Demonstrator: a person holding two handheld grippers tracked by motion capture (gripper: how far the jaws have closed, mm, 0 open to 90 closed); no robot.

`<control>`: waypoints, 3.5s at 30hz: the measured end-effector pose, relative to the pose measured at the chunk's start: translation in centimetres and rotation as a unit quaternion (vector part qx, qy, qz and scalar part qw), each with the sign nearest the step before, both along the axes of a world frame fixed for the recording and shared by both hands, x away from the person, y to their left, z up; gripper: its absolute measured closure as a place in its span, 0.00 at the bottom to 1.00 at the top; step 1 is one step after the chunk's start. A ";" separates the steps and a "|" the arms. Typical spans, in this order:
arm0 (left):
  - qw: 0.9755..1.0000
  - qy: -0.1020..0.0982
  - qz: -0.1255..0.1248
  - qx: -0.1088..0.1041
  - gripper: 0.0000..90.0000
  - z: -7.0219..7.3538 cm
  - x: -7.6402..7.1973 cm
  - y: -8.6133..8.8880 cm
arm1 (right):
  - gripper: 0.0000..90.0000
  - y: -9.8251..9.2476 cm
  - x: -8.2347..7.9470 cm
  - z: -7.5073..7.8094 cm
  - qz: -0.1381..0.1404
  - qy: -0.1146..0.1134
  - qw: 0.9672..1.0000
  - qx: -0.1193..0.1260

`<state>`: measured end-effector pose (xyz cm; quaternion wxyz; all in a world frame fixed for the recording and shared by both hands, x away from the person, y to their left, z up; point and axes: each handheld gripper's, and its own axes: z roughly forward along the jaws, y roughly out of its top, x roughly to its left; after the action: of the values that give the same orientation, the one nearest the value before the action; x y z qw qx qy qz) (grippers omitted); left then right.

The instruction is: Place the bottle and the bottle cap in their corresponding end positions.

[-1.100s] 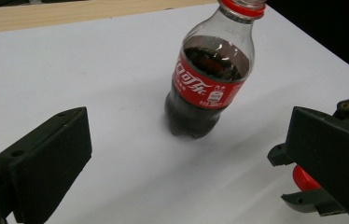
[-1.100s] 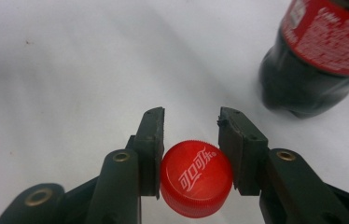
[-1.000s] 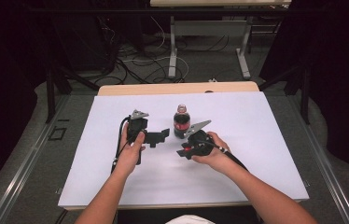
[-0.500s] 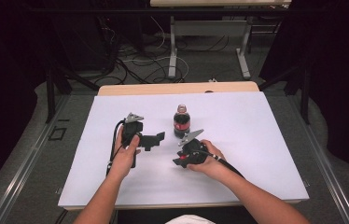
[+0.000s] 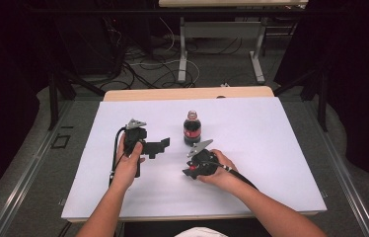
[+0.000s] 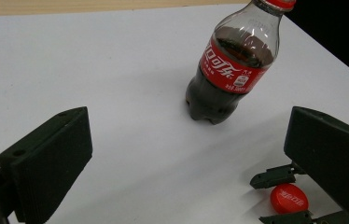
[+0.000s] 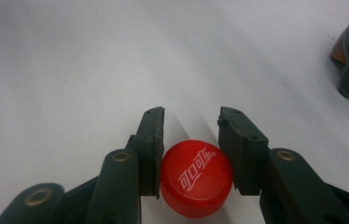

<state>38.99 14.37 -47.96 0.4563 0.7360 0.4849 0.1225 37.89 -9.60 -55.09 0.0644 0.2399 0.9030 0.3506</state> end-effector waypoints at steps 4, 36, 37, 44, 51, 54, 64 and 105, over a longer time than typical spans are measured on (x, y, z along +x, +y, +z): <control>1.000 0.000 0.000 0.000 0.01 0.0 0.0 0.0 | 0.68 0.1 0.0 -0.1 -0.007 -0.002 1.000 0.003; 1.000 0.007 0.010 -0.002 0.01 -0.3 0.2 0.4 | 0.45 -1.3 0.9 1.3 -0.017 -0.019 0.999 0.045; 1.000 0.007 0.010 -0.002 0.01 -0.3 0.2 0.4 | 0.45 -1.4 0.9 1.4 -0.026 -0.020 0.998 0.054; 1.000 0.014 0.021 0.002 0.02 -0.8 0.5 1.2 | 0.36 -2.8 1.6 2.6 -0.071 -0.027 0.996 0.055; 0.999 0.021 0.035 0.006 0.02 -1.0 0.8 2.0 | 0.20 -5.5 2.9 4.2 -0.134 -0.035 0.989 0.056; 0.999 0.025 0.039 0.012 0.02 -1.1 1.0 2.7 | 0.17 -6.6 3.3 4.8 -0.156 -0.050 0.985 0.057; 0.998 0.030 0.057 0.022 0.02 -1.1 1.4 4.7 | 0.00 -11.3 3.9 6.1 -0.207 -0.076 0.974 0.043; 0.991 0.069 0.104 0.041 0.02 -3.1 2.3 8.7 | 0.00 -21.7 2.9 2.4 -0.356 -0.048 0.932 0.055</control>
<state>41.30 23.11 -51.04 0.3764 0.7060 0.5837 0.1383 40.81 -31.29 -52.64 0.2150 0.5316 0.7337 0.3646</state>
